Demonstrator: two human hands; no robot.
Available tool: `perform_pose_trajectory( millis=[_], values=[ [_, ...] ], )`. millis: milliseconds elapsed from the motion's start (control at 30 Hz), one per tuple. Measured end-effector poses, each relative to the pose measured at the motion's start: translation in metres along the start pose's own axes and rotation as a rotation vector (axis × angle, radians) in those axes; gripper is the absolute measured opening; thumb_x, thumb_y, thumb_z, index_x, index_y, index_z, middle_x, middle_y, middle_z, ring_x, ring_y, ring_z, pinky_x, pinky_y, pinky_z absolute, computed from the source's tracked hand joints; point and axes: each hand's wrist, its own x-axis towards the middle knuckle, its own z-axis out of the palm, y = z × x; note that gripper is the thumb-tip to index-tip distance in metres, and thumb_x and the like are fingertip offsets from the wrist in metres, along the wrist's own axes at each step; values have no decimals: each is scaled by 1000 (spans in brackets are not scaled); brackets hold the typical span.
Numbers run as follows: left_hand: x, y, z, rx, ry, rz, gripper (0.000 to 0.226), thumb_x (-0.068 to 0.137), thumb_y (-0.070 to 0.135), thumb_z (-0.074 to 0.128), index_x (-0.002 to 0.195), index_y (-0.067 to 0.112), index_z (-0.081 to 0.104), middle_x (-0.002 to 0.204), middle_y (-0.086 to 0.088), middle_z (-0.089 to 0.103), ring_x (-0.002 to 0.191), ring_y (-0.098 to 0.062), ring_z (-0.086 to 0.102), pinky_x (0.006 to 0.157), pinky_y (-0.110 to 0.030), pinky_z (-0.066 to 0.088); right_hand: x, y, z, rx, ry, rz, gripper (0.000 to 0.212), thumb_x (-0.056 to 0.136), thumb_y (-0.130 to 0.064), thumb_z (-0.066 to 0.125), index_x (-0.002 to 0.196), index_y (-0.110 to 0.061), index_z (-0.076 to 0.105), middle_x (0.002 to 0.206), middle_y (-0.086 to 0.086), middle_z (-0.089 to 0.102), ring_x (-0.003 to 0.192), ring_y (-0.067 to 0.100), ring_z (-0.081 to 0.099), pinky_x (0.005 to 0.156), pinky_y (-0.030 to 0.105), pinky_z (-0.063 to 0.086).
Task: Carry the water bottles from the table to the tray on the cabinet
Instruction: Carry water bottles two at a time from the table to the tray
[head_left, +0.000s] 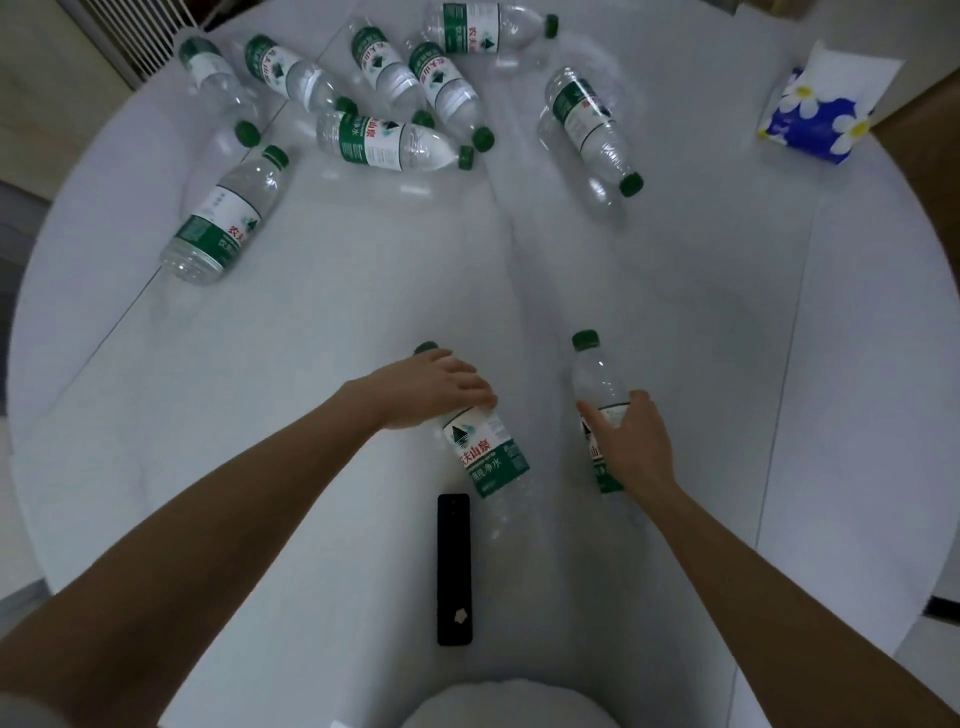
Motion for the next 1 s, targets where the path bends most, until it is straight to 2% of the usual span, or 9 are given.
perform_pose_trajectory(
  millis=[100,167,233,300,400,533,700,867,1000],
  values=[
    [9,7,-4,125,9,26,66,92,16,60,150,27,30,159,2,26,148,-23,20,119,-43,13,-5,3,-1,24,-10,28,67,82,-57,64,122,-6,46,113,13,54,103,32,56,86,47,50],
    [6,11,-3,46,99,-120,74,91,4,57,153,24,23,162,-1,14,149,-24,12,120,-41,9,-6,2,-2,43,-27,36,67,82,-55,64,124,-6,46,115,13,53,106,32,54,87,47,50],
    [1,22,2,-398,407,-461,77,88,-4,56,153,17,21,161,-7,15,148,-27,16,119,-37,13,-7,0,-3,82,-31,46,69,83,-53,65,130,-7,43,121,13,51,111,32,52,91,47,48],
    [1,42,7,-1022,663,-903,70,92,10,59,151,11,23,156,-13,24,141,-28,29,113,-34,25,-9,-2,-5,83,-11,55,77,82,-54,65,138,-10,36,129,13,48,118,32,50,94,47,47],
    [22,71,10,-1703,504,-1196,80,88,41,65,147,6,23,140,-12,41,123,-32,49,96,-43,49,-10,-2,-7,-7,27,57,86,78,-58,67,142,-14,30,133,11,46,120,31,49,93,45,45],
    [66,103,11,-1703,441,-1214,78,79,48,72,135,7,37,124,-9,54,105,-27,58,82,-37,53,-11,4,5,-112,39,35,76,76,-57,68,130,-12,39,121,11,53,109,31,54,85,44,50],
    [89,118,17,-1438,465,-1206,75,77,51,71,132,12,40,125,-10,55,109,-31,60,93,-45,52,-2,12,-8,126,-21,56,65,78,-52,70,122,-12,43,105,6,58,86,23,58,72,35,51],
    [58,121,5,-1845,519,-976,46,84,25,72,122,15,49,115,-8,64,89,-19,66,70,-32,56,-14,30,-33,611,-162,229,47,86,-40,68,117,-10,51,104,12,65,82,23,65,70,34,56],
    [18,143,-9,-1994,447,-774,30,90,23,64,118,23,56,116,-12,68,100,-28,68,85,-43,56,-57,49,-49,840,-259,283,32,87,-39,66,109,-16,60,96,14,71,75,26,69,72,38,59]
  ],
)
